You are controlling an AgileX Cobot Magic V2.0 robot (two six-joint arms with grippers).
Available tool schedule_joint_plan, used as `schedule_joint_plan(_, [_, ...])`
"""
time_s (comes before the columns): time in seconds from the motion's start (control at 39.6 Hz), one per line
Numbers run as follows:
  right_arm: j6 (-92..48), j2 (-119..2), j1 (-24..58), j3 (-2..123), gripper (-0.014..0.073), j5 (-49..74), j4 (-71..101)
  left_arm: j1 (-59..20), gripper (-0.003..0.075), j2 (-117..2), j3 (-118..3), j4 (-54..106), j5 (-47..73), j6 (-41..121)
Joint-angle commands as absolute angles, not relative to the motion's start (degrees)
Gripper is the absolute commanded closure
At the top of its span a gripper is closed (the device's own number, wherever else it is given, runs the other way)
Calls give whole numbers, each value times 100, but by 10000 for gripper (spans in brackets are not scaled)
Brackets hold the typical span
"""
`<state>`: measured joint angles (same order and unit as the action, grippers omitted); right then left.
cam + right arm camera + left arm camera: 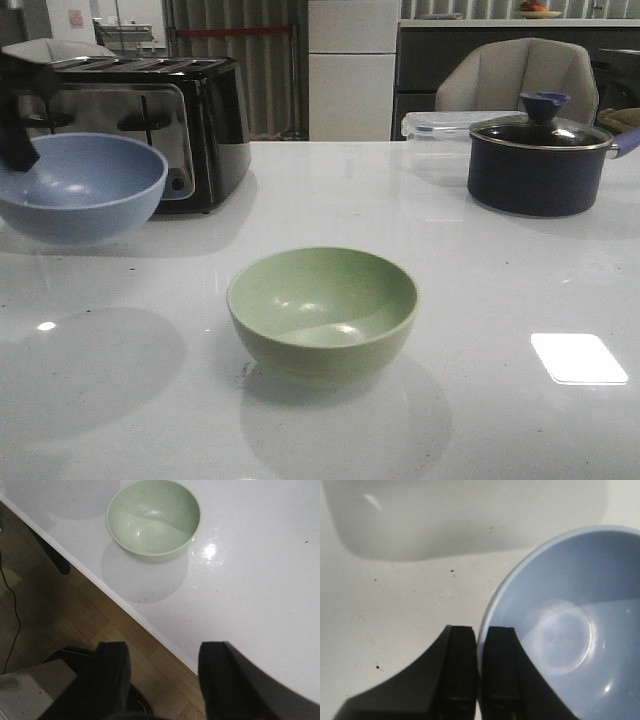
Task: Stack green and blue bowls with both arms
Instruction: 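Carry the blue bowl over the green bowl and lower it in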
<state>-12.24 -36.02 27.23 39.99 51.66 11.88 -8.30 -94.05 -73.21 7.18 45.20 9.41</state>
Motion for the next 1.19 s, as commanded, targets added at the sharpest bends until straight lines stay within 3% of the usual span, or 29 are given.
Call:
schedule_joint_plan(0.0, [-1280,-3593,2719,4150,158,4834,1275,-1224,622,-8795,-7485,842,4486,975])
schedule_joint_plan(0.43, [-1280,-3593,2719,4150,159,4834,1275,-3069,622,-8645,-7710,1277,4512,975])
schedule_joint_plan(1.16, [-1280,-3593,2719,4150,159,4834,1275,-3310,622,-10040,-8210,1712,4712,975])
